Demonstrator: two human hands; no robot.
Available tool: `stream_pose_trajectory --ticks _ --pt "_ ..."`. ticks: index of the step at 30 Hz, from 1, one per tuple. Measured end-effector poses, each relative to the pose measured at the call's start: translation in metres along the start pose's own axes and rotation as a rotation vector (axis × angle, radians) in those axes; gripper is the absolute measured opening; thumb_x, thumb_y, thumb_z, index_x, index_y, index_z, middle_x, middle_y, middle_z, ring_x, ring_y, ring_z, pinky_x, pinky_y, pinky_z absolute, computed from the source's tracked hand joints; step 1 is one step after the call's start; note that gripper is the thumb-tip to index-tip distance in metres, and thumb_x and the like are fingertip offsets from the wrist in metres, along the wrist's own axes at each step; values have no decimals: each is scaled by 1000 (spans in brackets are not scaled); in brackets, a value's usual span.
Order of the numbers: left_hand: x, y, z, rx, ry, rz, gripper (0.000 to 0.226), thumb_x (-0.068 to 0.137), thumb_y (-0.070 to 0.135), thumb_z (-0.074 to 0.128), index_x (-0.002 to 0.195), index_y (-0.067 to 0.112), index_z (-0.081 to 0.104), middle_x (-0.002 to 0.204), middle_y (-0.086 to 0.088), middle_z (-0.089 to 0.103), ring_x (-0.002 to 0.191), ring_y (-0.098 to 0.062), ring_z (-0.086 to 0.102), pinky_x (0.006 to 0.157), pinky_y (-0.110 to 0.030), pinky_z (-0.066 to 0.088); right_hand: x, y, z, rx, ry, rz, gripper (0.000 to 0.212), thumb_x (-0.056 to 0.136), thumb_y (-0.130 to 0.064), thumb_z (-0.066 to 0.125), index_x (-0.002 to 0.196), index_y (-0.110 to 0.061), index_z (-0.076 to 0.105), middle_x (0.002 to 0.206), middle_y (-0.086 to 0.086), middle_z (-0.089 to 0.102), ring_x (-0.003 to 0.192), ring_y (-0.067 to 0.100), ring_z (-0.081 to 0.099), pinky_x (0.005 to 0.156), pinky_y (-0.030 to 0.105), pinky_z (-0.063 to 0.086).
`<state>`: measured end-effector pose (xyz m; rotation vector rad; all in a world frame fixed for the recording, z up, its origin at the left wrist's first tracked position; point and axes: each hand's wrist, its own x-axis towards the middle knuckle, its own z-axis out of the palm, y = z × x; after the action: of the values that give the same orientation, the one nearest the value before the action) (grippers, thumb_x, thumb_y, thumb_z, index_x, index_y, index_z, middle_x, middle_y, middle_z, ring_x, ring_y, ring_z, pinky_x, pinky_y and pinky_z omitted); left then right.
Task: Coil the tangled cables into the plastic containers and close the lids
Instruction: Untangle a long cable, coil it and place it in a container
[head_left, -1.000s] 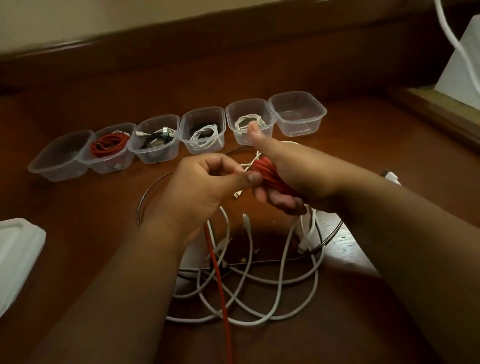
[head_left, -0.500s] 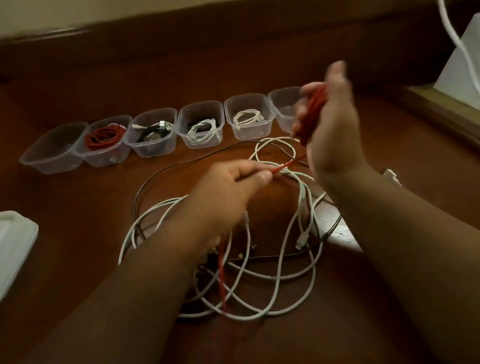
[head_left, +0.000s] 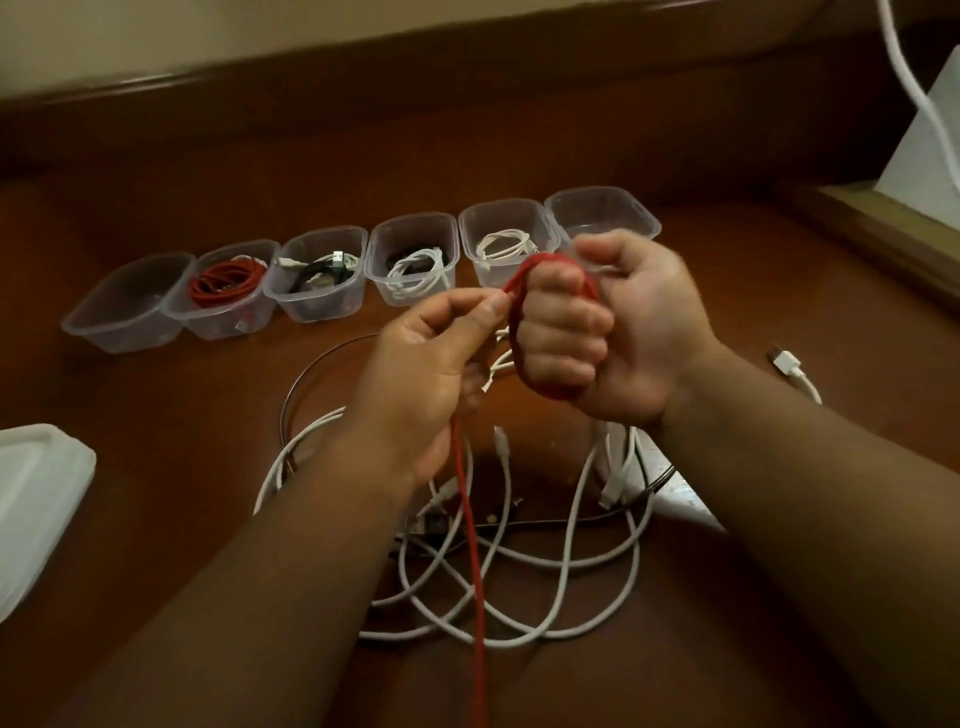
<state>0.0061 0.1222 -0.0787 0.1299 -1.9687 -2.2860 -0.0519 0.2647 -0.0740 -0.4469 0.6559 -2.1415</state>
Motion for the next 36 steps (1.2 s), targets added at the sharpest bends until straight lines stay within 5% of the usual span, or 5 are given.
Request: stream_pose_trajectory --ticks 5,15,26,33,36 --pt "-11 -10 10 369 -107 25 26 99 14 56 114 32 67 61 12 58 43 3 45 44 -9 35 2 -10 -1 246 206 -497 40 93 -41 36 96 -5 52 68 2 46 57 15 43 58 28 38" --pt "-7 -1 -10 774 -86 530 10 84 9 73 86 19 73 76 9 70 73 -10 66 62 -25 53 0 14 0 -1815 419 -334 57 93 -69 21 71 -26 50 68 -2 54 62 7 51 58 22 37" --pt "4 1 -14 203 -119 92 32 58 31 91 74 22 65 67 -7 61 65 -27 54 62 -35 44 -5 -10 7 -719 198 344 90 85 -84 14 64 -8 57 41 2 38 33 15 32 41 20 29" --pt "2 -7 0 -66 -60 -166 10 85 25 63 92 24 70 54 1 39 38 -4 28 35 -15 21 -3 -1 15 252 55 -189 89 84 -84 29 99 -1 58 72 2 50 60 13 47 57 25 44" --pt "-9 -10 11 76 -154 -238 19 99 14 53 111 25 64 52 3 45 40 -6 30 37 -16 24 -1 -3 9 39 235 -500 90 86 -81 26 114 0 54 81 5 52 69 16 49 70 30 47"
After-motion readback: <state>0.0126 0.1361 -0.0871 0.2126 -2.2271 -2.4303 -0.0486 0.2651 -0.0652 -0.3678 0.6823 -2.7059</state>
